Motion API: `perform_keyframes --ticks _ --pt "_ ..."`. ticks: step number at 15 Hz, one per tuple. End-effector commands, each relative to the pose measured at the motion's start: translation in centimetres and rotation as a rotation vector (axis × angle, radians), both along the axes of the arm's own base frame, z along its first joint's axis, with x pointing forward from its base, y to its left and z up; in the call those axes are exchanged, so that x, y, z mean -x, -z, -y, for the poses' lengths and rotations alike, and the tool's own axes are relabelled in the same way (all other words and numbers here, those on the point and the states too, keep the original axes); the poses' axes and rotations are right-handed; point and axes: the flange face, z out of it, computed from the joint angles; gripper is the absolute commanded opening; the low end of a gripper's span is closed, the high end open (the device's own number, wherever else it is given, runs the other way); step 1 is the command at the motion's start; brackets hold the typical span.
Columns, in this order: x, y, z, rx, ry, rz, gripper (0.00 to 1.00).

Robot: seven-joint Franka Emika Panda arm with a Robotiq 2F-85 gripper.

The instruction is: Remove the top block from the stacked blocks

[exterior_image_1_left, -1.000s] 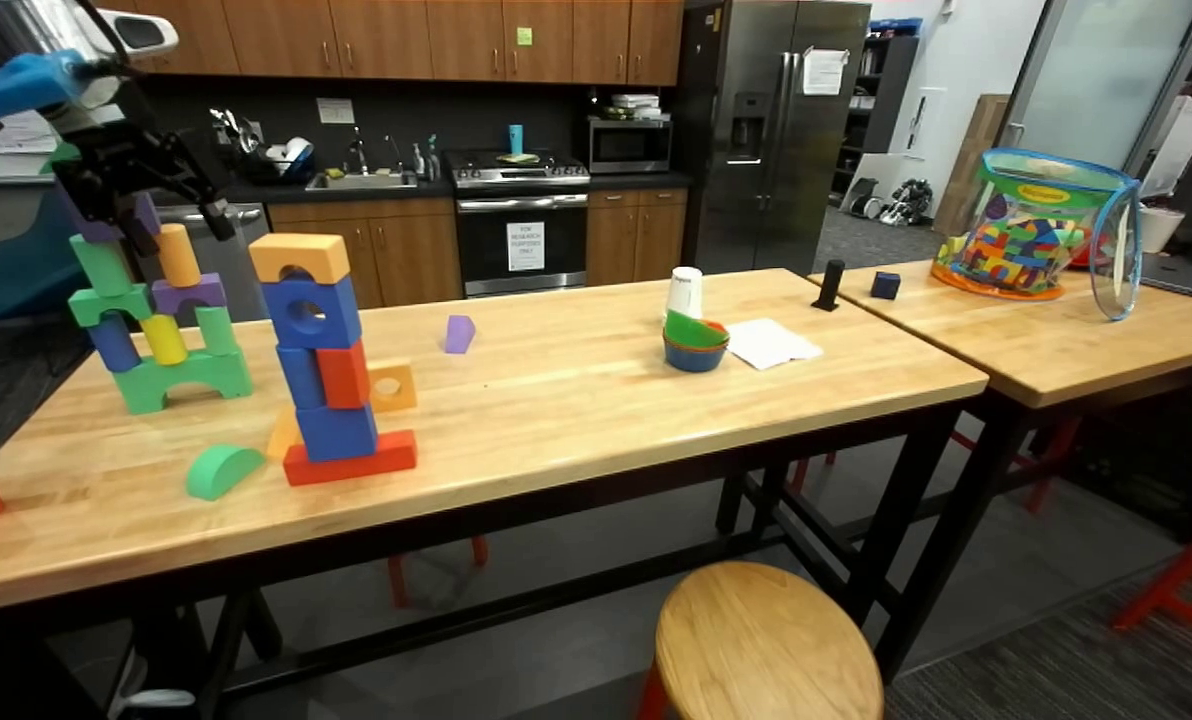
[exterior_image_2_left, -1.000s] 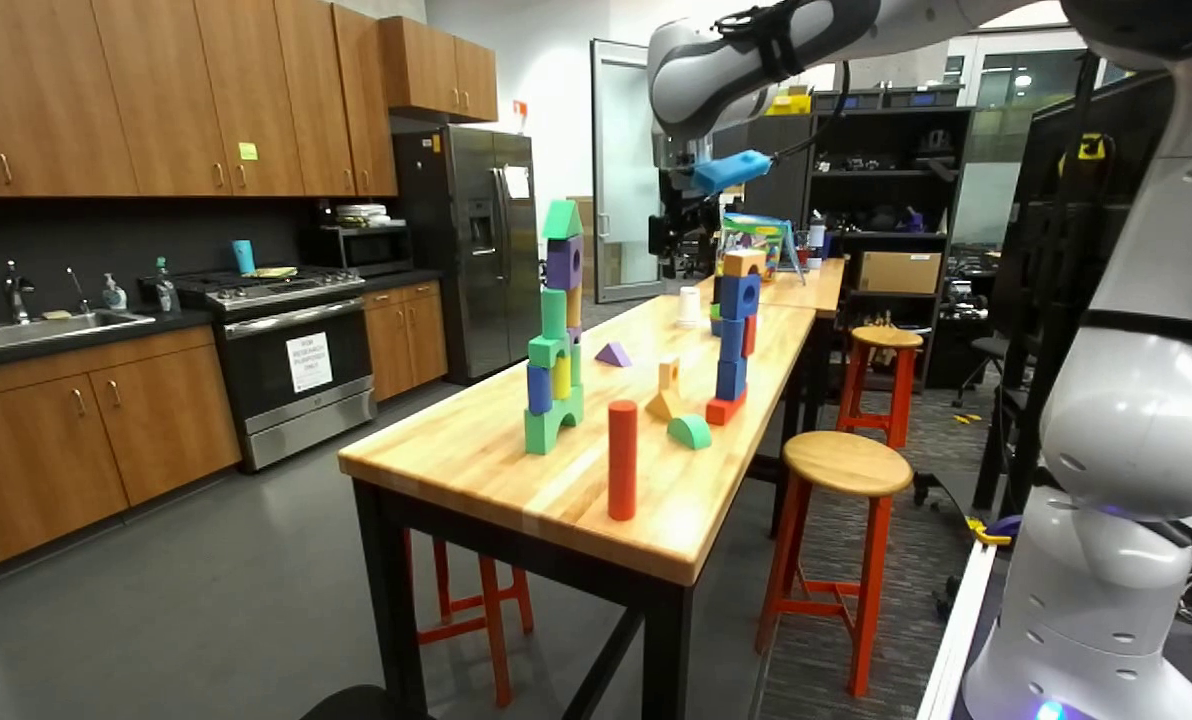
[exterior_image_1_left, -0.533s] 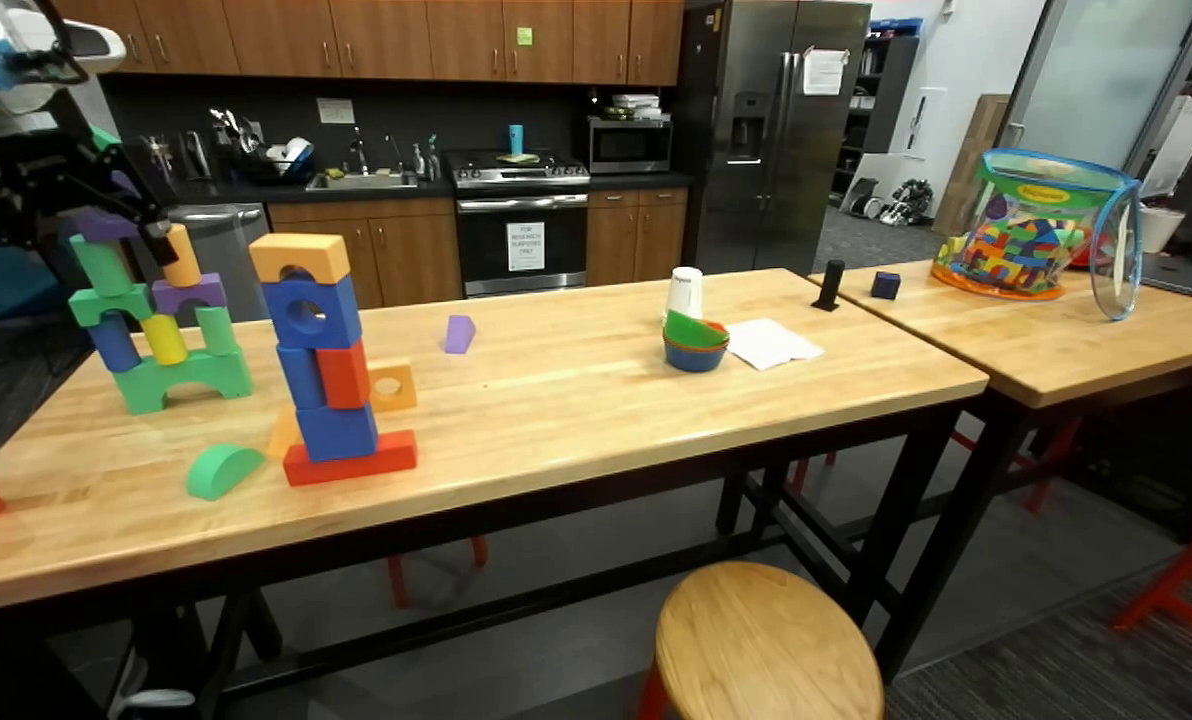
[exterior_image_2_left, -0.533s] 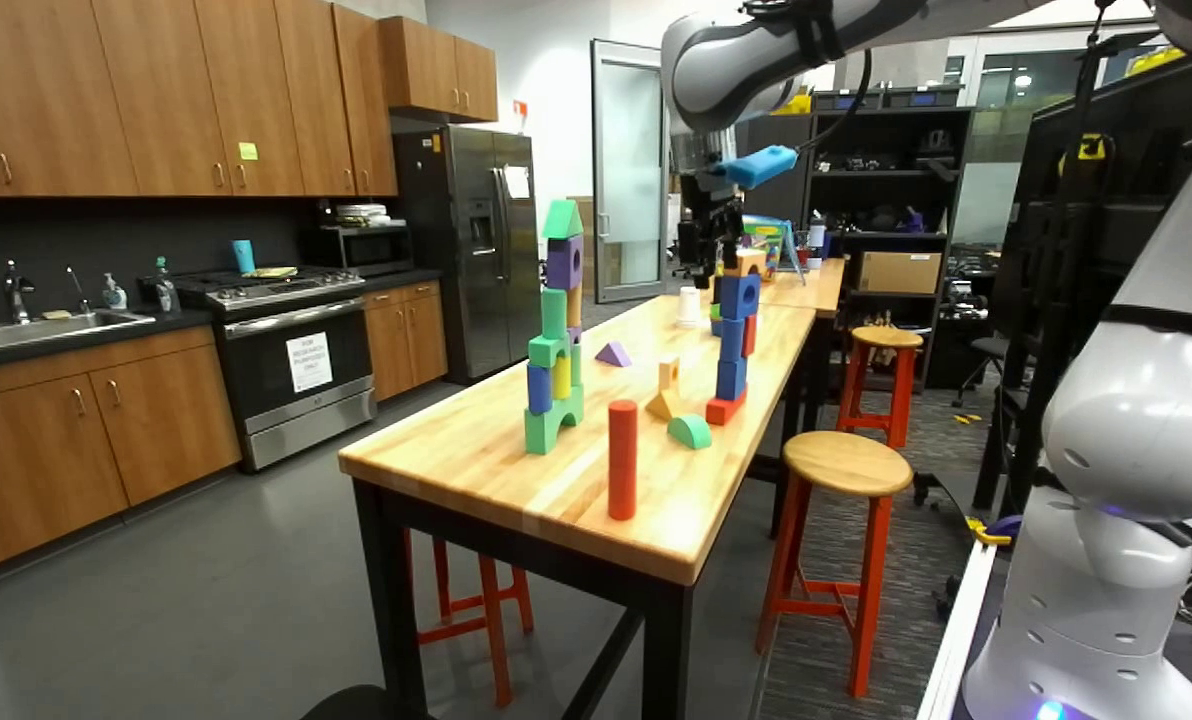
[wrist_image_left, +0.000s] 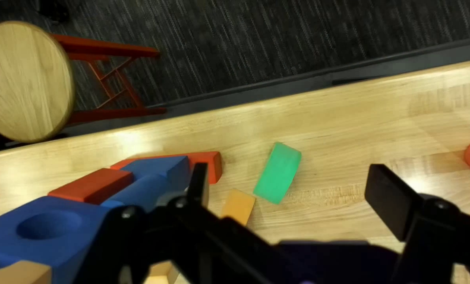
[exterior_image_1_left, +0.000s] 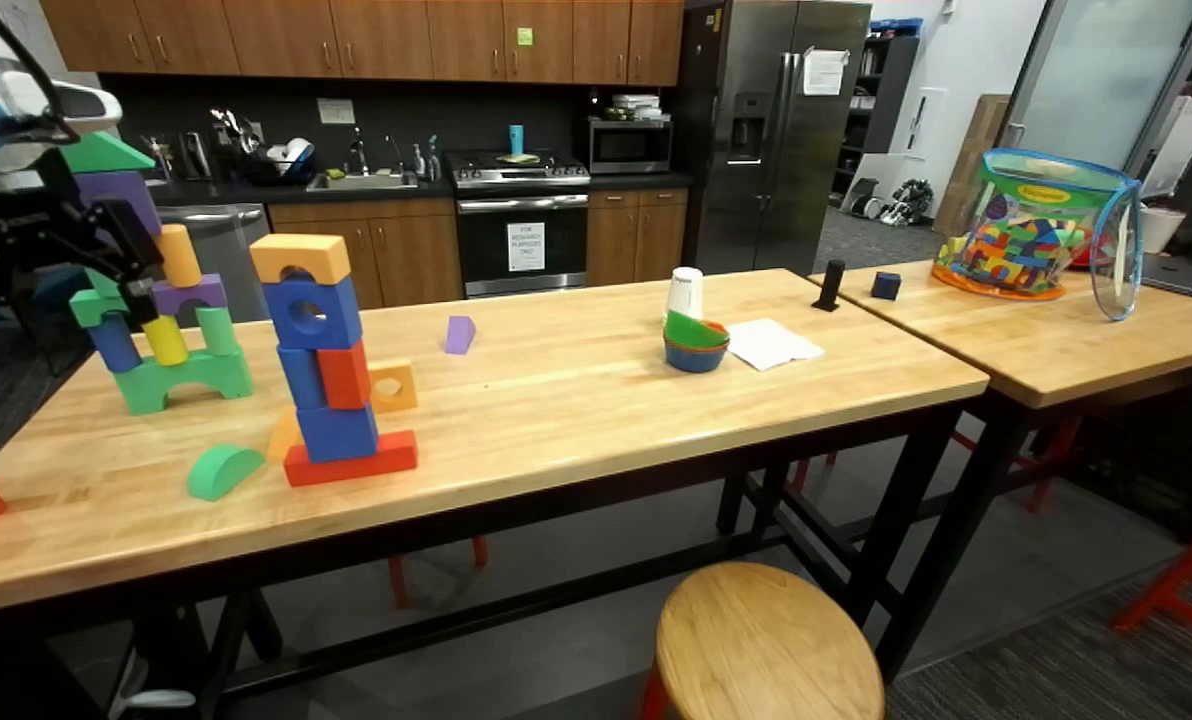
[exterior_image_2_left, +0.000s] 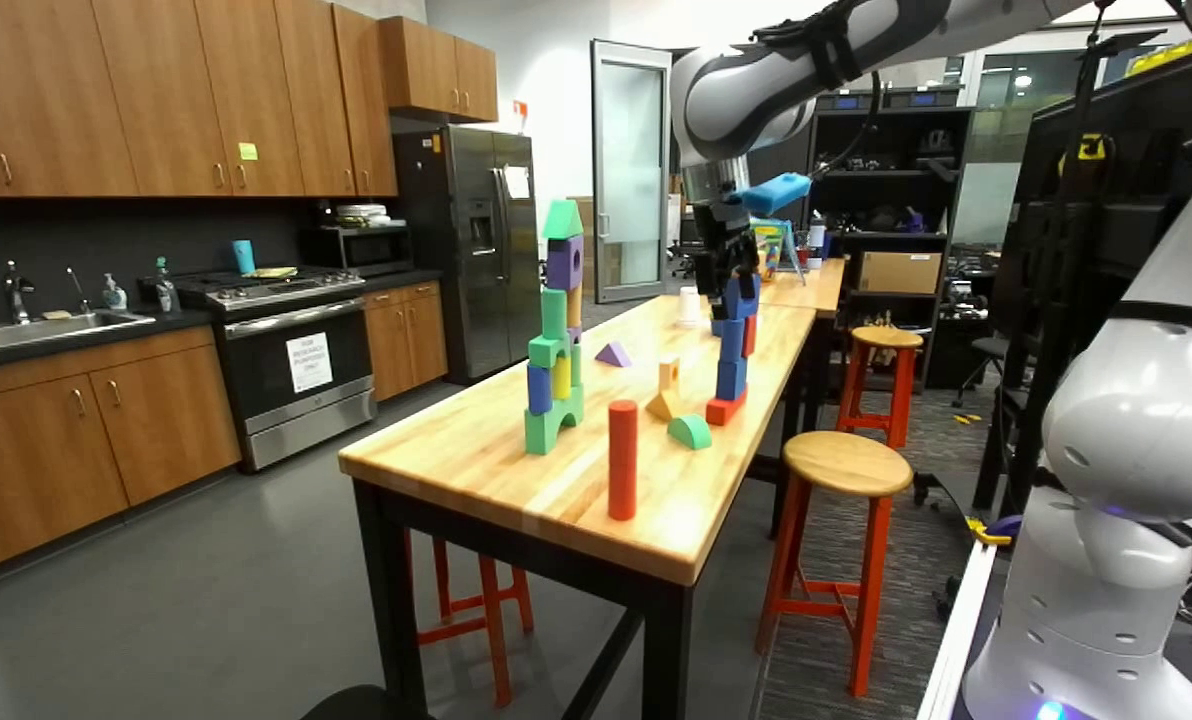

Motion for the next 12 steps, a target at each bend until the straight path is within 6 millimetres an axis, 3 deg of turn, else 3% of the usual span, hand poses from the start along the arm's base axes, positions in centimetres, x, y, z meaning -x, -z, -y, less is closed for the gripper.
perform_keyframes --ticks 1,9,10,12 --pt "0.3 1.4 0.4 -0.012 0.086 0.059 1.0" --pt "2.4 2.9 0.5 -0.01 0.003 0.034 1.0" --pt "1.3 3.3 0.8 -0.017 0.025 0.03 1.0" --pt "1.6 3.3 0.7 -0.018 0.023 0.032 1.0"
